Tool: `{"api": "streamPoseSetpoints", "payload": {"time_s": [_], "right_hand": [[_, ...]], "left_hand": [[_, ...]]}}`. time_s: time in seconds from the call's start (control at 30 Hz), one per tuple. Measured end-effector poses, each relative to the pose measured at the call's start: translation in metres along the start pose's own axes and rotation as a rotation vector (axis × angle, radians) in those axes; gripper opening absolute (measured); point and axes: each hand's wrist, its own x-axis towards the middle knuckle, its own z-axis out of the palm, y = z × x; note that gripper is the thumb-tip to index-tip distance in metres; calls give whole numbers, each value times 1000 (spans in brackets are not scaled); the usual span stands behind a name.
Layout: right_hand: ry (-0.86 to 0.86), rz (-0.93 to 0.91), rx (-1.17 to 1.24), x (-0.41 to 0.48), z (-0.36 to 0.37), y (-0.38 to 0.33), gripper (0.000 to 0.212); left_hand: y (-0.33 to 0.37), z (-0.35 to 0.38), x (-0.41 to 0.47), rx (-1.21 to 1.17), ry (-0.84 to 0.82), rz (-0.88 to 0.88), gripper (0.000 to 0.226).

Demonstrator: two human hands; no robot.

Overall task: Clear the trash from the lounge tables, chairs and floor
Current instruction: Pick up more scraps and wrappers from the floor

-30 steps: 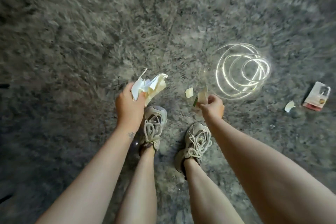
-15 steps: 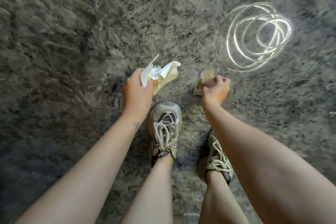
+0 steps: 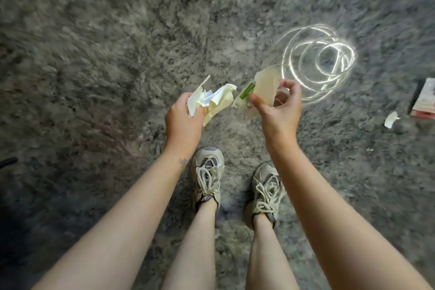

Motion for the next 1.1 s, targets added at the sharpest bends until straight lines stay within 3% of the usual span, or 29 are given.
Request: {"api": "streamPoseSetpoints", "payload": {"time_s": [0.1,0.23,0.5,0.67,0.9,1.1], "right_hand": [[-177,-44,92,-16,-14,-63,50],[-288,-93,-29,-22,-34,-119,43],[-191,-271,-152,-33,-93,-184,38],[-157,-160,67,-51,-138,-203,42],[53,-100,317,-68,-186,-201,45],[125,-132,312,-66,-229,-187,35]], "left_hand": [[48,-5,-8,-18,-14,45,13],[108,-7,-24,-73,-68,104,15],[186,-10,-57,-270,-321,64,25],[227,-7,-78,-363,-429,68,28],[269,10,-109,-404,-678,144,21],[291,50,-144,-287,-724,127,19]]}}
